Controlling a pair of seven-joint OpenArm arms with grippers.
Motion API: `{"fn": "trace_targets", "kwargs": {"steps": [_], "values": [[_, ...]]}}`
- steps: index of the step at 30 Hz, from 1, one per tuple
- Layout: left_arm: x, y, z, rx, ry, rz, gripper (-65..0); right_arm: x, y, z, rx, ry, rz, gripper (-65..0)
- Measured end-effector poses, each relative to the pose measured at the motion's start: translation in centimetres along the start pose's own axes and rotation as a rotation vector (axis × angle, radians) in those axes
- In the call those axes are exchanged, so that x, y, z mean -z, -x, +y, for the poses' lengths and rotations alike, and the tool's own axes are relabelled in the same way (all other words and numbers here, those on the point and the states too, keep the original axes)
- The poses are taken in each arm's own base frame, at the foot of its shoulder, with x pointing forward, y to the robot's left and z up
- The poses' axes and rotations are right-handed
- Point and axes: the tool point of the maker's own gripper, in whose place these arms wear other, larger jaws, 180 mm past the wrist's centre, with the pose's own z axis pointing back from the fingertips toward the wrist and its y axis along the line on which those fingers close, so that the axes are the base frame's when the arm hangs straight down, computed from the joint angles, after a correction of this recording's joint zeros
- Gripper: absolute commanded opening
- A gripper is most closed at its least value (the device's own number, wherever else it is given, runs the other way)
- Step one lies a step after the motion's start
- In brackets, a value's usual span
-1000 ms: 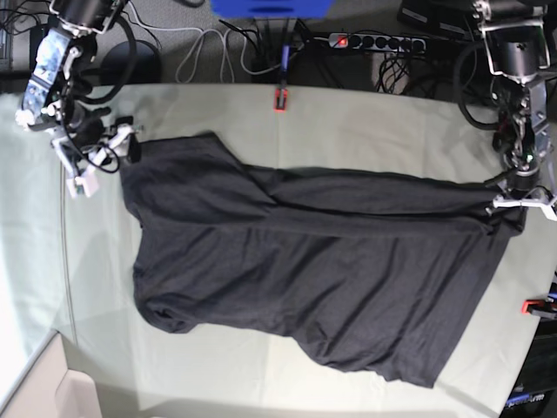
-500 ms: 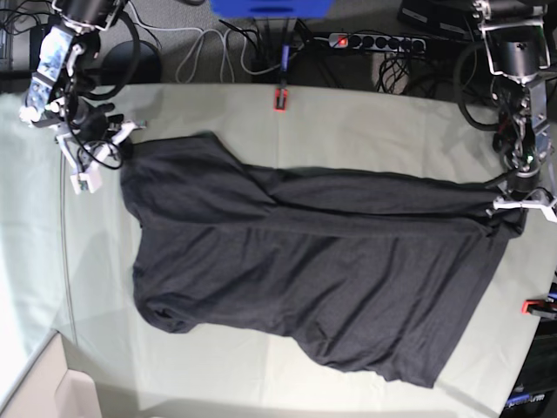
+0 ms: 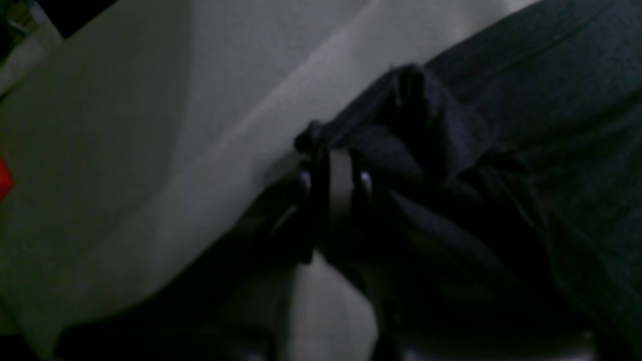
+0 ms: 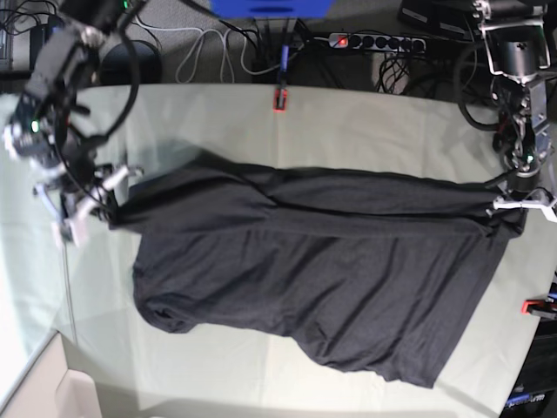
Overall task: Layout the t-shirt on the table in an organized manner, then fold the t-shirt properly
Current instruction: 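Lower the folded edge onto the shirt with both grippers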
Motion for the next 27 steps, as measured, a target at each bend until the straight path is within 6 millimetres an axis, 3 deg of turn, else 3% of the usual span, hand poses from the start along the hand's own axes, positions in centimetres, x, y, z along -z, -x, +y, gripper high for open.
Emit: {"fn": "trace_targets", "kwargs": {"steps": [4, 10, 15, 17, 23, 27], "values": [[0.0, 0.0, 0.0, 0.0, -0.001, -0.001, -65.0, 1.6, -3.8, 0.4, 0.008, -0.035, -0.042, -65.0], [0.0, -0.1, 0.0, 0.0, -0.001, -0.001, -65.0, 5.1, -4.5, 0.9, 0.06, -0.102, 0.027, -65.0], [0.0, 0.0, 0.0, -0.001, -0.001, 0.001, -65.0, 6.9, -5.6, 1.6, 0.093, -0.153, 0.027, -65.0], [0.0, 0.0, 0.0, 0.0, -0.001, 0.0, -65.0, 7.5, -5.3, 1.5, 0.099, -0.166, 0.049, -59.8], [0.0, 0.0, 0.0, 0.0, -0.001, 0.0, -65.0, 7.2, -3.6, -0.5, 0.091, -0.131, 0.094, -30.6], [0.1, -0.3, -0.1, -0.004, 0.001, -0.004, -65.0, 5.2, -1.4, -1.5, 0.062, -0.079, 0.106, -28.5]]}}
